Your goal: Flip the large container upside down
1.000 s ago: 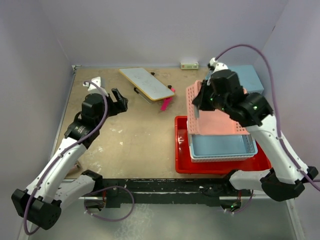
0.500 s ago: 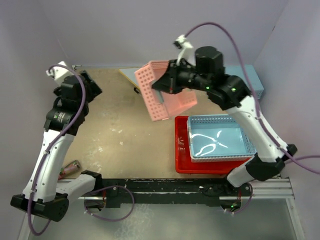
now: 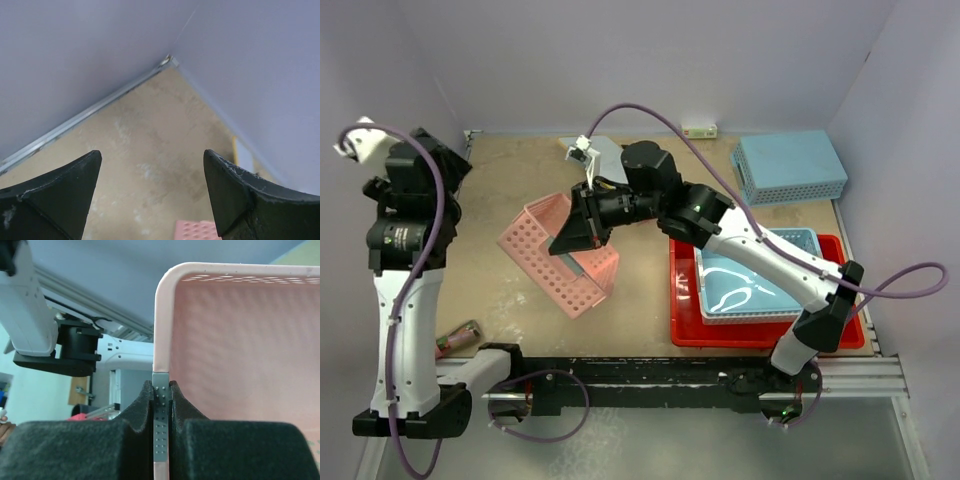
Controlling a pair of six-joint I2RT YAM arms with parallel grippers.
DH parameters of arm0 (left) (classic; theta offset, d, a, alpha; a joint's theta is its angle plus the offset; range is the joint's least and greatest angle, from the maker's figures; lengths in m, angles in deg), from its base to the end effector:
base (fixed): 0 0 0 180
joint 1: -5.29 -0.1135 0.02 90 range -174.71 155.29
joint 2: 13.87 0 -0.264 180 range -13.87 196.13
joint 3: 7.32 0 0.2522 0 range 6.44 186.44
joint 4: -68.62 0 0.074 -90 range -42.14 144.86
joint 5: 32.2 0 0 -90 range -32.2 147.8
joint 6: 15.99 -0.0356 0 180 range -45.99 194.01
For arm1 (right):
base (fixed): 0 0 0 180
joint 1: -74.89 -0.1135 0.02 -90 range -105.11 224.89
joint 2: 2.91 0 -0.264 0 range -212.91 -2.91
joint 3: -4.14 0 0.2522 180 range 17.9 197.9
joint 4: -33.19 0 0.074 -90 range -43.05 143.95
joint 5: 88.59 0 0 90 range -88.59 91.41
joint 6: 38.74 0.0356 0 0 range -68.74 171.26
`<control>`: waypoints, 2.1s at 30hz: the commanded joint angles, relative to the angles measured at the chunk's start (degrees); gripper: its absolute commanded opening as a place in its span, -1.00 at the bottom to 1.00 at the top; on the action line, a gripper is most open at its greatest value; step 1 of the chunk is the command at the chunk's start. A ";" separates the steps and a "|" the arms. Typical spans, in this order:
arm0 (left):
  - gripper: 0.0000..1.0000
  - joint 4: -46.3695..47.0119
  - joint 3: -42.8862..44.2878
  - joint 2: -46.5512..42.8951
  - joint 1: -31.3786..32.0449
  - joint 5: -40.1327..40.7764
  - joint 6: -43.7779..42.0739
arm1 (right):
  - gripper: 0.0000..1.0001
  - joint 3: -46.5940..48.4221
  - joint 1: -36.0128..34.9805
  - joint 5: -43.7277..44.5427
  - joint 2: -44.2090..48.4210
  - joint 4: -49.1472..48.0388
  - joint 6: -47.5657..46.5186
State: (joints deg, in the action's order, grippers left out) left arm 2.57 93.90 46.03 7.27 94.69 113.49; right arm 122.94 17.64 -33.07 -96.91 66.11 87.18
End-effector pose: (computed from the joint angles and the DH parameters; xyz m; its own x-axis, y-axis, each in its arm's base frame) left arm 0.1707 0.0155 0.4655 0.0062 -0.5090 -0.8607 -0.6651 0.6407 -0.3837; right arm 0.1830 0.3218 0.4680 -0.6465 -0.1111 -0.7548 -0.7622 0.0491 0.6455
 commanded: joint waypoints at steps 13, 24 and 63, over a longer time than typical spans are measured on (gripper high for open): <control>0.62 5.94 13.15 0.14 -0.31 0.53 -7.25 | -1.00 -21.62 2.23 -17.58 -3.42 -52.49 36.99; 0.62 5.36 9.86 2.35 -0.31 -3.07 -9.60 | -1.00 -43.14 12.66 -19.03 -4.19 -81.74 60.74; 0.63 2.31 -16.00 -6.82 15.18 -30.74 -10.44 | 0.66 -28.63 24.38 26.47 8.10 16.62 -12.80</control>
State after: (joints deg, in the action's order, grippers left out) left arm 5.45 81.42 42.78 13.91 68.44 101.52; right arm 90.39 42.55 -20.00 -93.52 75.60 80.95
